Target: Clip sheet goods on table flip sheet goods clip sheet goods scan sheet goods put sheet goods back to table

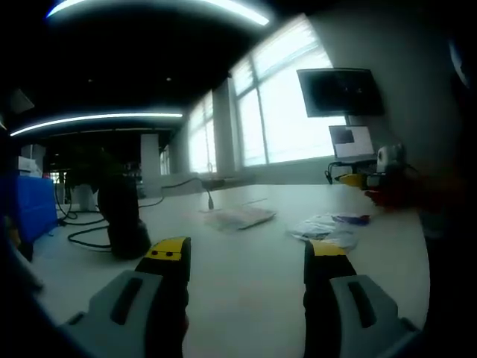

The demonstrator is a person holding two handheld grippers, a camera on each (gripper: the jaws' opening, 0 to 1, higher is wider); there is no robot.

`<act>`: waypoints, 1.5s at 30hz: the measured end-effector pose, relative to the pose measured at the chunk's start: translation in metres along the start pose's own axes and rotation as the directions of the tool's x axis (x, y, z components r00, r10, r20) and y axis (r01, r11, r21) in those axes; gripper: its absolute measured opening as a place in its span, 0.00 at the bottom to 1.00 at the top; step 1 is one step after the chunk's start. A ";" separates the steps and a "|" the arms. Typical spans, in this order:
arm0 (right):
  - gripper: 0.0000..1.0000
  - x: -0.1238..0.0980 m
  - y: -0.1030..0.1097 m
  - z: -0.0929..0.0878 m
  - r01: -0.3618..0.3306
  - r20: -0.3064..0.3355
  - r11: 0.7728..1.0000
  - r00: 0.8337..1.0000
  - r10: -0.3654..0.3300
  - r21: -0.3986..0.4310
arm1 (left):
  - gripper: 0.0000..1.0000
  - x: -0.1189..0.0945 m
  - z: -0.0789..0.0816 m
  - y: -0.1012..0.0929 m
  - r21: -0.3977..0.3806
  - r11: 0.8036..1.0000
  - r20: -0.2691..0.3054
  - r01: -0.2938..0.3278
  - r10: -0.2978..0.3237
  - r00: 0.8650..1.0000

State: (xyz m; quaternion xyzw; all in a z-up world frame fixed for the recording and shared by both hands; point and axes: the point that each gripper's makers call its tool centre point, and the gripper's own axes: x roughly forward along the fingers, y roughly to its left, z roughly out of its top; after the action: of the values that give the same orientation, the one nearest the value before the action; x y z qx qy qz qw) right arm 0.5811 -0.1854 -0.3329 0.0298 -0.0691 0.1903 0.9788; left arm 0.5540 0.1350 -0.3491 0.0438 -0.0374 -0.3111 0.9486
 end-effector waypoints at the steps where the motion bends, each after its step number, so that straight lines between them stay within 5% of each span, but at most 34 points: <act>1: 0.49 0.000 0.001 -0.001 0.000 -0.002 1.000 1.000 0.000 -0.008 | 0.54 0.000 0.000 0.000 0.000 1.000 0.000 0.001 -0.001 1.000; 45: 0.45 0.000 0.002 -0.002 -0.011 -0.010 1.000 1.000 0.011 -0.011 | 0.54 0.000 0.001 0.002 0.002 1.000 0.010 -0.009 0.009 1.000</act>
State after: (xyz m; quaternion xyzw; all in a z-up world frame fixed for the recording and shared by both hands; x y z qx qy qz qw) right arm 0.5804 -0.1836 -0.3350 0.0233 -0.0653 0.1954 0.9783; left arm 0.5550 0.1370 -0.3474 0.0432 -0.0425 -0.3068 0.9498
